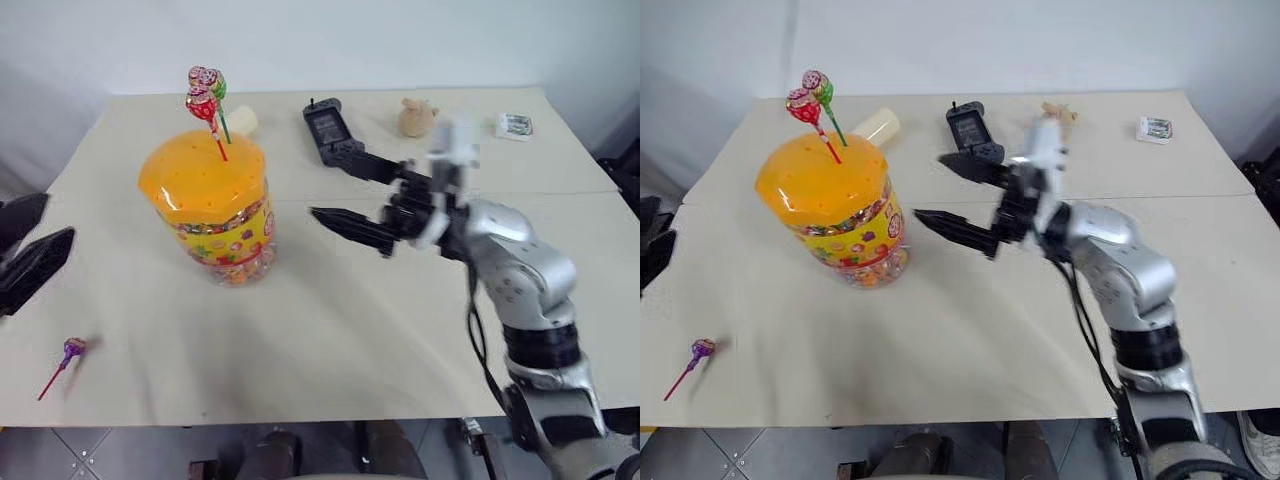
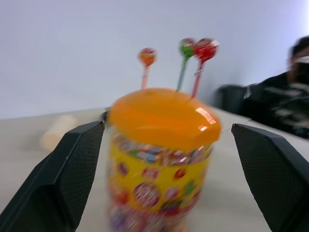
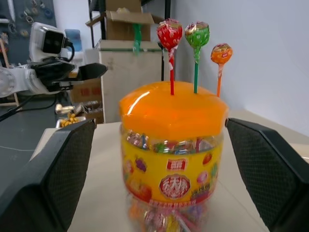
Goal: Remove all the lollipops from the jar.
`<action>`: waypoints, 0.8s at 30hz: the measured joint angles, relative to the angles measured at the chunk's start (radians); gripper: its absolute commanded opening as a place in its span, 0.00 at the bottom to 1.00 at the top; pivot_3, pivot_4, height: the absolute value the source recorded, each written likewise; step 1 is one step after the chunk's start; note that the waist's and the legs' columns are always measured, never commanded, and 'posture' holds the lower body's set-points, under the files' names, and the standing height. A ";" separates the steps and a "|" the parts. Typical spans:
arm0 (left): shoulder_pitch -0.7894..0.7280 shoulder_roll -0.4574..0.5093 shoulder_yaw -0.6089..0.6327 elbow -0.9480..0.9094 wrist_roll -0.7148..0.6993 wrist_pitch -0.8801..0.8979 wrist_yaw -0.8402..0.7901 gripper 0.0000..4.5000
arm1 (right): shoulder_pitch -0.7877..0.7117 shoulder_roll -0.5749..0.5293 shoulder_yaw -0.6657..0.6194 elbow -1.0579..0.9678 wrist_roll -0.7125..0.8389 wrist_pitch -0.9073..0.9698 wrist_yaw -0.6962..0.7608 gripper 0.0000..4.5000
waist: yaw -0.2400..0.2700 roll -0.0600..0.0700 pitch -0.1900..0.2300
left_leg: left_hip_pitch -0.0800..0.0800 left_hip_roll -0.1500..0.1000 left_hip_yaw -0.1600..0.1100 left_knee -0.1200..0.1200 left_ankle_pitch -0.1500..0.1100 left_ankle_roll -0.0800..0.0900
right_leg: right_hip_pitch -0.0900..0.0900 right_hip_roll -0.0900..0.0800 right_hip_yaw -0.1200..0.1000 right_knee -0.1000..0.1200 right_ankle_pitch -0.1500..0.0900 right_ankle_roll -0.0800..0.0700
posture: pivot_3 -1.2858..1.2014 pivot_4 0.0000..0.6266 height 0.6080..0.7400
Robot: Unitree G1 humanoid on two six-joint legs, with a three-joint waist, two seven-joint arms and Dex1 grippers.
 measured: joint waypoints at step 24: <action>0.008 -0.035 -0.056 0.051 0.054 -0.047 0.000 1.00 | -0.339 0.354 0.134 0.323 -0.252 0.077 -0.164 0.33 | -0.020 0.000 0.000 | -0.002 -0.001 0.000 -0.001 0.000 0.000 | -0.005 0.001 0.000 0.004 -0.001 -0.002 | 0.52 0.24 1.00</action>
